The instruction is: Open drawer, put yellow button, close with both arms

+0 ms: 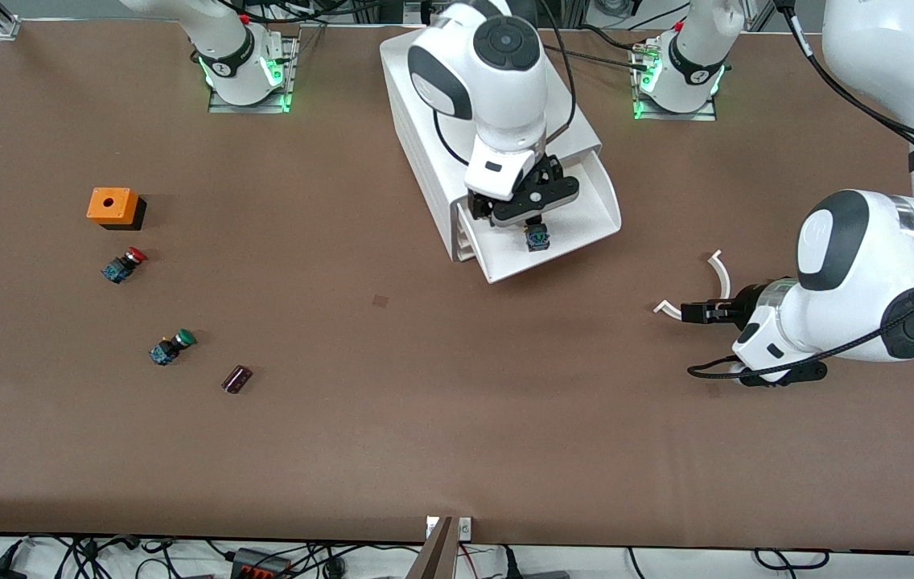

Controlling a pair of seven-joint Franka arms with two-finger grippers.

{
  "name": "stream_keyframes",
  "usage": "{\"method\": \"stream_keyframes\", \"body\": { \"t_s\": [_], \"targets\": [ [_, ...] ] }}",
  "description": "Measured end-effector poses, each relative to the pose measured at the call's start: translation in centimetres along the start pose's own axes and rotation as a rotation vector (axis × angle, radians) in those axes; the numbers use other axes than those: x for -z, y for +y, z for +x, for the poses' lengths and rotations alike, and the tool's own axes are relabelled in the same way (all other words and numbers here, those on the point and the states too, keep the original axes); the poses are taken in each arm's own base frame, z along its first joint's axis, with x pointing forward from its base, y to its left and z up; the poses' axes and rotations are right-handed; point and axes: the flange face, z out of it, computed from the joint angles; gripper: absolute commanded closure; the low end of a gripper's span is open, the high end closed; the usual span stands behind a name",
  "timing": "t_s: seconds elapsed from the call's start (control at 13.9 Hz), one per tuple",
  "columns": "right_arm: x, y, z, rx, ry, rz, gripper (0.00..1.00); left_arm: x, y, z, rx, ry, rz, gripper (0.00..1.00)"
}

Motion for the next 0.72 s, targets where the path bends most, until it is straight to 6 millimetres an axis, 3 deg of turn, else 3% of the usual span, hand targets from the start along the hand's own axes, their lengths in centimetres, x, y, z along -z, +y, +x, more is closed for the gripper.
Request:
{"method": "stream_keyframes", "body": {
  "t_s": [0.14,0.29,0.5,0.72],
  "targets": [
    [3.3,3.2,1.2,-0.046,0.016,-0.042,0.0,-0.2,1.3,-0.3,0.044,-0.001,0.005,0.0],
    [5.6,8.0,2.8,-0.117,0.032,-0.094,0.0,-0.6,4.4,-1.2,0.08,0.004,0.017,0.0],
    [4.8,16.4,5.2,-0.216,-0.029,-0.17,0.0,-1.6,9.1,-2.0,0.097,0.057,0.015,0.0],
    [3.2,27.9,7.0,-0.266,-0.136,-0.2,0.0,-4.2,12.5,-2.5,0.104,0.087,0.008,0.0]
  ]
}}
